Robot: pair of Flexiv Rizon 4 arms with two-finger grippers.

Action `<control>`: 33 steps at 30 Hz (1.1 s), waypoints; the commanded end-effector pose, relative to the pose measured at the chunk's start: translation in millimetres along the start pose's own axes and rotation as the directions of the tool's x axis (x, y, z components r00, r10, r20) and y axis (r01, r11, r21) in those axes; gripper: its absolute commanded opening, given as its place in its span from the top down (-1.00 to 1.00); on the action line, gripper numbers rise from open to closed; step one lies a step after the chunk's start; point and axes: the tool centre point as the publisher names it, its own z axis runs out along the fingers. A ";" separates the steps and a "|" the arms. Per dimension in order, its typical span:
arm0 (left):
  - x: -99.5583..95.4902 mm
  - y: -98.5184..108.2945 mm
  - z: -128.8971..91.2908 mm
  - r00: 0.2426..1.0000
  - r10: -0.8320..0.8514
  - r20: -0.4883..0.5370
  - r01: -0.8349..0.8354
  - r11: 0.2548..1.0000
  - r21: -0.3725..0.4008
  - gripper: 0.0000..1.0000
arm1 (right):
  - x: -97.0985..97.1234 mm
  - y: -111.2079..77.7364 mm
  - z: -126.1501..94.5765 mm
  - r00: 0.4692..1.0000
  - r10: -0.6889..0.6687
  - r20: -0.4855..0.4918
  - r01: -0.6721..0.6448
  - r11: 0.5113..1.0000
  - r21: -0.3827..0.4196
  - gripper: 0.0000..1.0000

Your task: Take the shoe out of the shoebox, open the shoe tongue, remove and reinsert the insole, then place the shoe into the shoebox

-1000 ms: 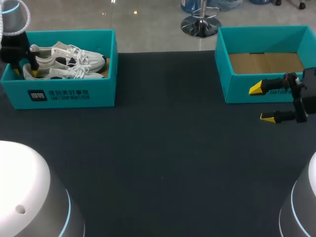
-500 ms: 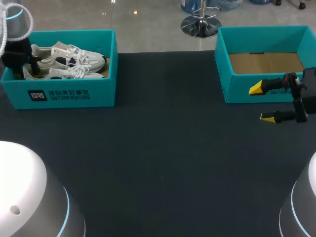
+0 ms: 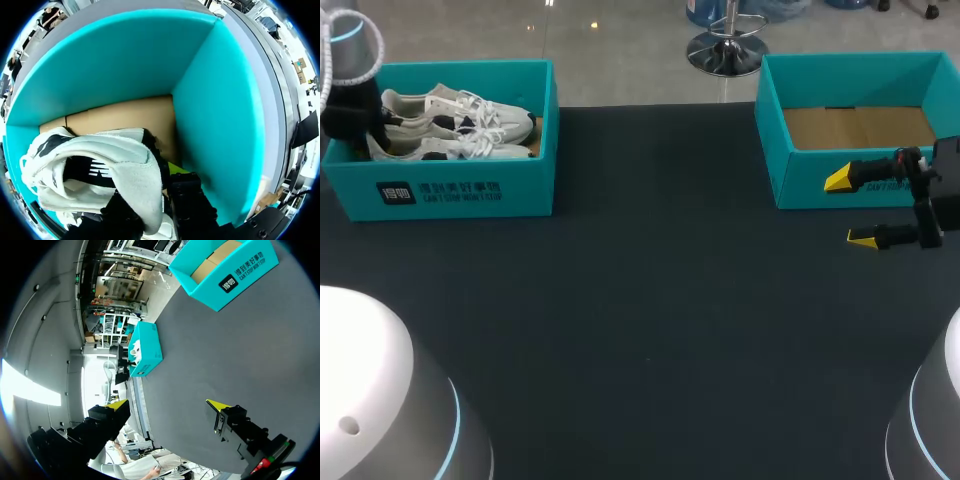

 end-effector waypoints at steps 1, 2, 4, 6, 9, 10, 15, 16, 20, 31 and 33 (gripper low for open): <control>1.1 -1.2 -10.1 1.000 0.008 -0.002 -0.008 1.000 0.002 1.00 | 0.1 -1.2 0.1 1.000 0.001 0.003 -0.001 1.000 -0.003 -1.00; 1.1 -2.1 -12.7 1.000 0.017 -0.003 -0.017 1.000 0.000 1.00 | 0.1 -1.2 0.1 1.000 0.001 0.003 -0.001 1.000 -0.003 -1.00; 1.0 -5.0 -20.2 1.000 0.024 -0.009 -0.024 1.000 0.008 1.00 | 0.1 -1.2 0.1 1.000 0.001 0.003 -0.001 1.000 -0.003 -1.00; 1.7 -8.2 -30.5 1.000 0.027 0.010 -0.027 0.999 0.017 1.00 | 0.1 -1.2 0.1 1.000 0.001 0.003 -0.001 1.000 -0.003 -1.00; 1.7 -12.4 -50.8 1.000 0.013 0.009 -0.013 1.000 0.023 1.00 | 0.1 -1.2 0.1 1.000 0.001 0.003 -0.001 1.000 -0.003 -1.00; 0.9 -13.7 -58.2 1.000 0.006 0.000 -0.006 1.000 0.010 1.00 | 0.1 -1.2 0.1 1.000 0.001 0.003 -0.001 1.000 -0.003 -1.00; -3.3 -24.2 -96.9 1.000 0.003 0.003 -0.003 1.000 -0.023 1.00 | 0.1 -1.2 0.1 1.000 0.001 0.003 -0.001 1.000 -0.003 -1.00; -4.0 -26.1 -104.5 1.000 0.001 0.004 -0.001 0.999 -0.036 1.00 | 0.1 -1.2 0.1 1.000 0.001 0.003 -0.001 1.000 -0.003 -1.00; -8.3 -31.6 -129.7 1.000 -0.006 -0.016 0.006 1.000 -0.027 1.00 | 0.1 -1.2 0.1 1.000 0.001 0.003 -0.001 1.000 -0.003 -1.00; -12.3 -40.4 -170.4 0.997 -0.083 0.010 0.083 0.996 -0.032 1.00 | 0.1 -1.2 0.1 1.000 0.001 0.003 -0.001 1.000 -0.003 -1.00; -13.2 -40.6 -172.9 0.996 -0.087 0.009 0.088 0.996 -0.031 1.00 | 0.1 -1.2 0.1 1.000 0.001 0.003 -0.001 1.000 -0.003 -1.00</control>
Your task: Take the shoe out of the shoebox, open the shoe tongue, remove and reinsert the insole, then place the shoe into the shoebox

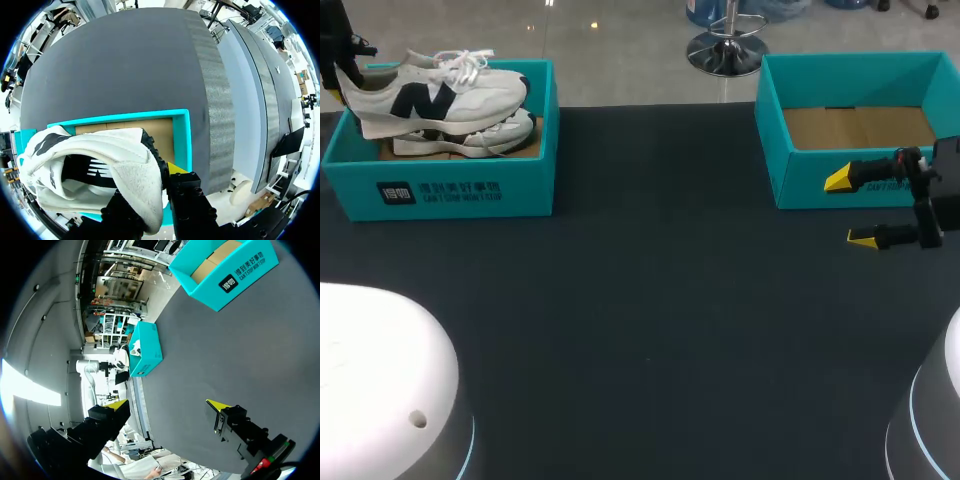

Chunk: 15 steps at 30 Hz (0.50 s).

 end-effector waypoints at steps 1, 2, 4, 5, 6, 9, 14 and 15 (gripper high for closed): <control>-1.5 -5.8 -15.1 1.000 -0.008 -0.002 0.007 1.000 0.000 1.00 | 0.1 -1.2 0.1 1.000 0.001 0.003 -0.001 1.000 -0.003 -1.00; -1.6 -5.6 -16.6 1.000 -0.008 -0.003 0.008 1.000 0.000 1.00 | 0.1 -1.2 0.1 1.000 0.001 0.003 -0.001 1.000 -0.003 -1.00; -2.0 -5.6 -20.2 1.000 -0.013 -0.018 0.013 1.000 -0.003 1.00 | 0.1 -1.2 0.1 1.000 0.001 0.003 -0.001 1.000 -0.003 -1.00; -2.2 -5.9 -21.5 0.999 -0.023 -0.034 0.023 1.000 -0.006 1.00 | 0.1 -1.2 0.1 1.000 0.001 0.003 -0.001 1.000 -0.003 -1.00; -2.7 -6.2 -22.6 0.999 -0.032 -0.042 0.032 0.999 -0.005 1.00 | 0.1 -1.2 0.1 1.000 0.001 0.003 -0.001 1.000 -0.003 -1.00; -3.8 -7.2 -24.4 0.999 -0.022 -0.047 0.022 1.000 -0.011 1.00 | 0.1 -1.2 0.1 1.000 0.001 0.003 -0.001 1.000 -0.003 -1.00; -3.8 -7.2 -24.4 0.999 -0.022 -0.047 0.022 1.000 -0.011 1.00 | 0.1 -1.2 0.1 1.000 0.001 0.003 -0.001 1.000 -0.003 -1.00; -3.8 -7.2 -24.4 0.999 -0.022 -0.047 0.022 1.000 -0.011 1.00 | 0.1 -1.2 0.1 1.000 0.001 0.003 -0.001 1.000 -0.003 -1.00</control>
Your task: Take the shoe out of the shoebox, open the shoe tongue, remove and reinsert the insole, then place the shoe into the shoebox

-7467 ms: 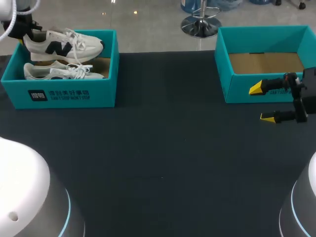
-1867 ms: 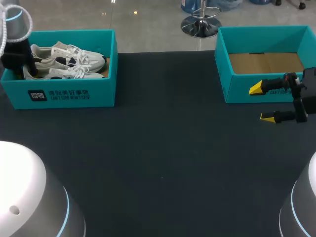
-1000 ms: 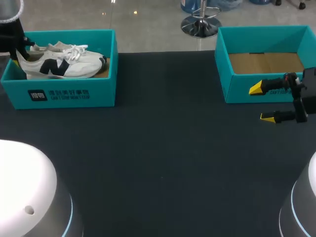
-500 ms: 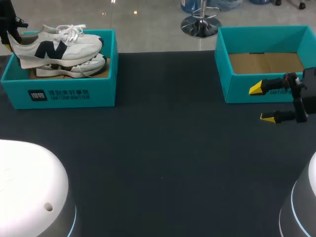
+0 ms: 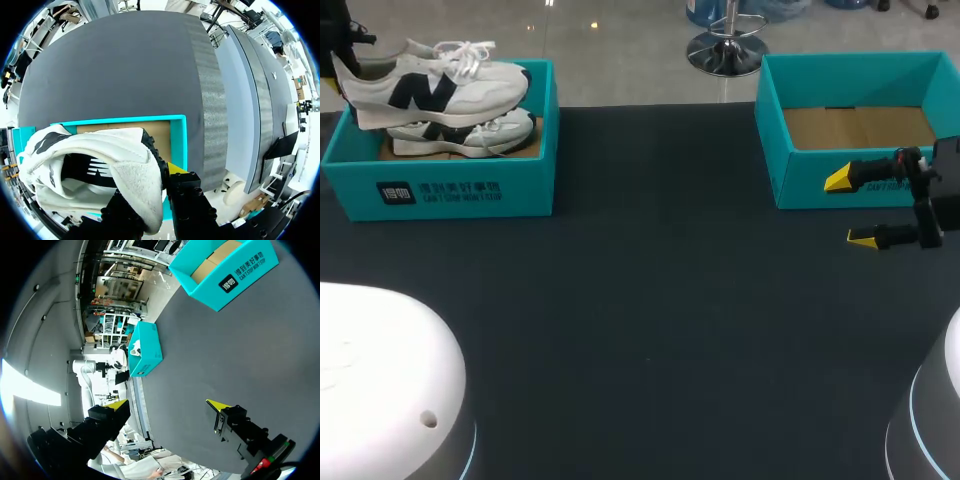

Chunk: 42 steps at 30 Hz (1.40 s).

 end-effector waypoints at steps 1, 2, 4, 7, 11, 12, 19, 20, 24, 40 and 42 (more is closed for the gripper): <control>0.7 -2.4 -1.9 1.000 0.000 0.000 0.000 1.000 -0.005 1.00 | 0.1 -1.3 0.1 1.000 0.001 0.003 -0.001 1.000 -0.003 -1.00; 0.7 -2.4 -1.9 1.000 0.000 0.000 0.000 1.000 -0.005 1.00 | 0.1 -1.3 0.1 1.000 0.001 0.003 -0.001 1.000 -0.003 -1.00; 0.7 -2.4 -1.9 1.000 0.000 0.000 0.000 1.000 -0.005 1.00 | 0.1 -1.3 0.1 1.000 0.001 0.003 -0.001 1.000 -0.003 -1.00; 0.7 -2.4 -1.9 1.000 0.000 0.000 0.000 1.000 -0.005 1.00 | 0.1 -1.3 0.1 1.000 0.001 0.003 -0.001 1.000 -0.003 -1.00; 0.7 -2.4 -1.9 1.000 0.000 0.000 0.000 1.000 -0.005 1.00 | 0.1 -1.3 0.1 1.000 0.001 0.003 -0.001 1.000 -0.003 -1.00; -2.4 -7.9 -3.3 1.000 0.003 0.002 -0.003 1.000 -0.007 1.00 | 0.1 -1.3 0.1 1.000 0.001 0.003 -0.001 1.000 -0.003 -1.00; -28.6 -47.5 -17.1 0.999 -0.047 -0.021 0.046 0.999 -0.023 1.00 | 0.1 -1.3 0.1 1.000 0.001 0.003 -0.001 1.000 -0.003 -1.00; -32.2 -53.1 -18.9 0.998 -0.053 -0.026 0.052 0.998 -0.017 1.00 | 0.1 -1.3 0.1 1.000 0.001 0.003 -0.001 1.000 -0.003 -1.00; -48.3 -75.6 -25.4 0.998 -0.053 -0.035 0.052 0.999 -0.015 1.00 | 0.1 -1.3 0.1 1.000 0.001 0.003 -0.001 1.000 -0.003 -1.00; -114.2 -156.1 -34.5 0.993 -0.102 -0.052 0.104 0.994 0.026 1.00 | 0.1 -1.3 0.1 1.000 0.001 0.003 -0.001 1.000 -0.003 -1.00; -124.3 -166.0 -34.1 0.991 -0.111 -0.069 0.113 0.993 0.021 1.00 | 0.1 -1.3 0.1 1.000 0.001 0.003 -0.001 1.000 -0.003 -1.00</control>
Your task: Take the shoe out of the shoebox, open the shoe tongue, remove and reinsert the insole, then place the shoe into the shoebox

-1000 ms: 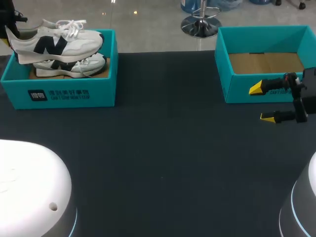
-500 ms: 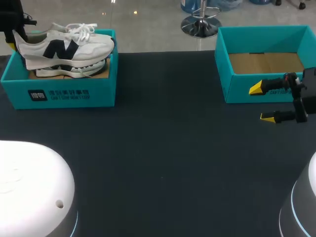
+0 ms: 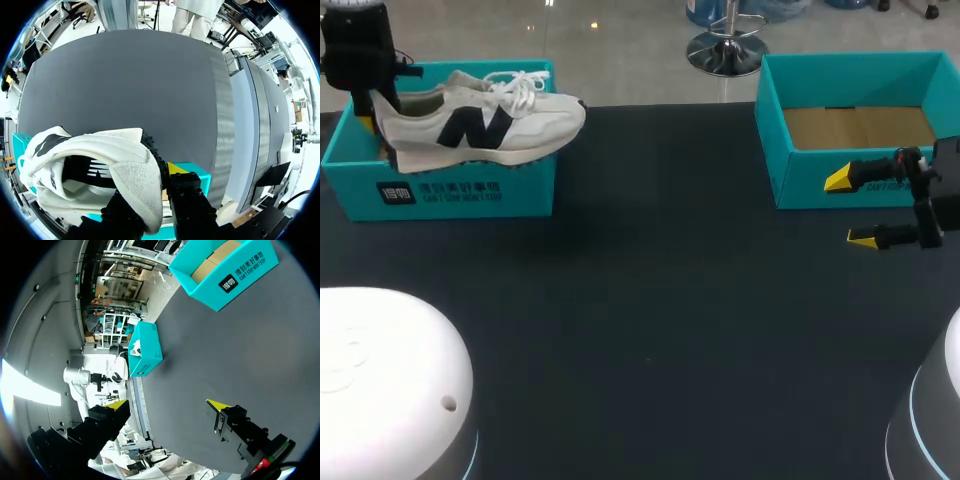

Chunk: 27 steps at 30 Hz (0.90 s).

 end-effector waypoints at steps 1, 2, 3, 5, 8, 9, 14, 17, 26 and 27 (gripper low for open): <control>-16.9 -34.5 -0.3 1.000 -0.006 -0.020 0.005 0.998 -0.065 1.00 | 0.1 -1.2 0.1 1.000 0.001 0.003 -0.001 1.000 -0.003 -1.00; -21.3 -39.9 0.0 1.000 -0.008 -0.026 0.006 0.998 -0.064 1.00 | 0.1 -1.2 0.1 1.000 0.001 0.003 -0.001 1.000 -0.003 -1.00; -25.4 -44.7 0.2 1.000 -0.006 -0.028 0.004 0.998 -0.064 1.00 | 0.1 -1.2 0.1 1.000 0.001 0.003 -0.001 1.000 -0.003 -1.00; -33.7 -54.2 0.6 0.999 -0.016 -0.042 0.013 0.998 -0.062 1.00 | 0.1 -1.2 0.1 1.000 0.001 0.003 -0.001 1.000 -0.003 -1.00; -47.2 -67.5 2.0 0.999 -0.014 -0.049 0.011 0.998 -0.060 1.00 | 0.1 -1.2 0.1 1.000 0.001 0.003 -0.001 1.000 -0.003 -1.00; -50.8 -70.4 2.7 0.999 -0.016 -0.047 0.014 0.998 -0.058 1.00 | 0.1 -1.2 0.1 1.000 0.001 0.003 -0.001 1.000 -0.003 -1.00; -75.0 -88.4 8.8 0.999 0.004 -0.046 -0.006 0.999 -0.043 1.00 | 0.1 -1.2 0.1 1.000 0.001 0.003 -0.001 1.000 -0.003 -1.00; -88.1 -97.9 13.9 0.999 0.007 -0.036 -0.008 1.000 -0.029 1.00 | 0.1 -1.2 0.1 1.000 0.001 0.003 -0.001 1.000 -0.003 -1.00; -136.9 -126.3 30.9 0.999 0.037 -0.032 -0.037 0.999 -0.008 1.00 | 0.1 -1.2 0.1 1.000 0.001 0.003 -0.001 1.000 -0.003 -1.00; -141.5 -128.8 32.7 0.999 0.036 -0.032 -0.036 0.999 -0.009 1.00 | 0.1 -1.2 0.1 1.000 0.001 0.003 -0.001 1.000 -0.003 -1.00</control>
